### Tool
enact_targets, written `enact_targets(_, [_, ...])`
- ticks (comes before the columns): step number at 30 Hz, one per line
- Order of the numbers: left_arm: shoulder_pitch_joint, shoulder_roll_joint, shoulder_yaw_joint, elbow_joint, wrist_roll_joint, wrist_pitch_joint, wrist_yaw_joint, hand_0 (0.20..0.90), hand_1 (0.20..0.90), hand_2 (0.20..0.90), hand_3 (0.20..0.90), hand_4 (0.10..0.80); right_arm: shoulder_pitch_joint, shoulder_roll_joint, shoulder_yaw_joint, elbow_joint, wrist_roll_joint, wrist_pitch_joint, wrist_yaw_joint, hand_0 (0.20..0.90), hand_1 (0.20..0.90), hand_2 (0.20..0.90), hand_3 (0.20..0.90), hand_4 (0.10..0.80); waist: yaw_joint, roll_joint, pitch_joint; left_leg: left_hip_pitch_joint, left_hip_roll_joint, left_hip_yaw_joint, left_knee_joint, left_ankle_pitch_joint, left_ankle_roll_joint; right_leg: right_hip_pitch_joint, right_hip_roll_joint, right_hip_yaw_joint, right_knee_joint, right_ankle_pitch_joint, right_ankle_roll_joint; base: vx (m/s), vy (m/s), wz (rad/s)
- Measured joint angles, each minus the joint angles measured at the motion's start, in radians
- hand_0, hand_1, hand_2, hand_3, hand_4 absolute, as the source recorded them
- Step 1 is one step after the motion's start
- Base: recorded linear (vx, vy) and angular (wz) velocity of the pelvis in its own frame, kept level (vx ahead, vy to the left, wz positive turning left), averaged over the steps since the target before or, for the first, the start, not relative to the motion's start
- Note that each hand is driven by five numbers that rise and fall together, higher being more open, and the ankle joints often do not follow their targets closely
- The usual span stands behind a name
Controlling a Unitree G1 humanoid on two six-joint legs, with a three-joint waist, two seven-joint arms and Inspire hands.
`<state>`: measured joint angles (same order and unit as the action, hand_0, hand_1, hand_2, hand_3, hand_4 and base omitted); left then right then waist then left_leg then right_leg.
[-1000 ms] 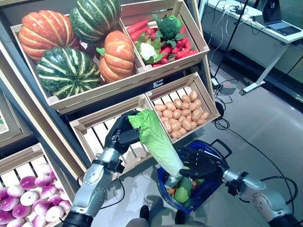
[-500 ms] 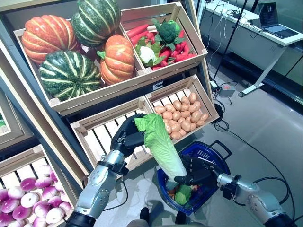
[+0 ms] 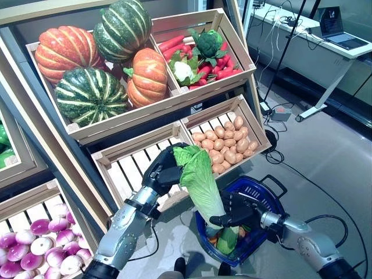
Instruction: Put vegetables into the basket
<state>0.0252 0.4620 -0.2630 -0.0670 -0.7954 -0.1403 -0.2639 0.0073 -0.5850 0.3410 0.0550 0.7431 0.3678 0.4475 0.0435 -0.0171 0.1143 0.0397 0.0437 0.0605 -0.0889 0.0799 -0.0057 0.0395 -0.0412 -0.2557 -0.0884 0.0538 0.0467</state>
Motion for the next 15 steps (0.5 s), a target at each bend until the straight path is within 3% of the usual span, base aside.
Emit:
enact_targets(1, [0.0,0.001,-0.001,0.0,-0.004,0.002,-0.002,0.3,0.3,0.3,0.3,0.4,0.0,0.0,0.0,0.0,0.0,0.0,0.0,0.46,0.46,0.46,0.46,0.507,0.0,0.0,0.0,0.0,0.0,0.0,0.0,0.0,0.0,0.0,0.0,0.0,0.0,0.0,0.0,0.0,0.0,0.0])
enact_targets(2, [-0.001,0.002,-0.004,0.0,-0.005,0.003,-0.006,0.3,0.3,0.3,0.3,0.4,0.0,0.0,0.001,0.0,0.0,0.0,0.0,0.3,0.3,0.3,0.3,0.4,0.0,0.0,0.0,0.0,0.0,0.0,0.0,0.003,0.004,0.0,0.0,0.0,0.0,0.0,0.0,0.0,0.0,0.0])
enact_targets(15, [-0.016,0.026,-0.015,0.009,-0.028,0.027,-0.005,0.3,0.3,0.3,0.3,0.4,0.0,0.001,0.067,-0.003,-0.002,0.005,-0.001,0.3,0.3,0.3,0.3,0.4,-0.003,-0.001,-0.014,0.0,-0.001,0.002,0.0,0.003,0.003,-0.001,-0.001,0.003,0.0,0.001,-0.002,0.0,0.0,0.0])
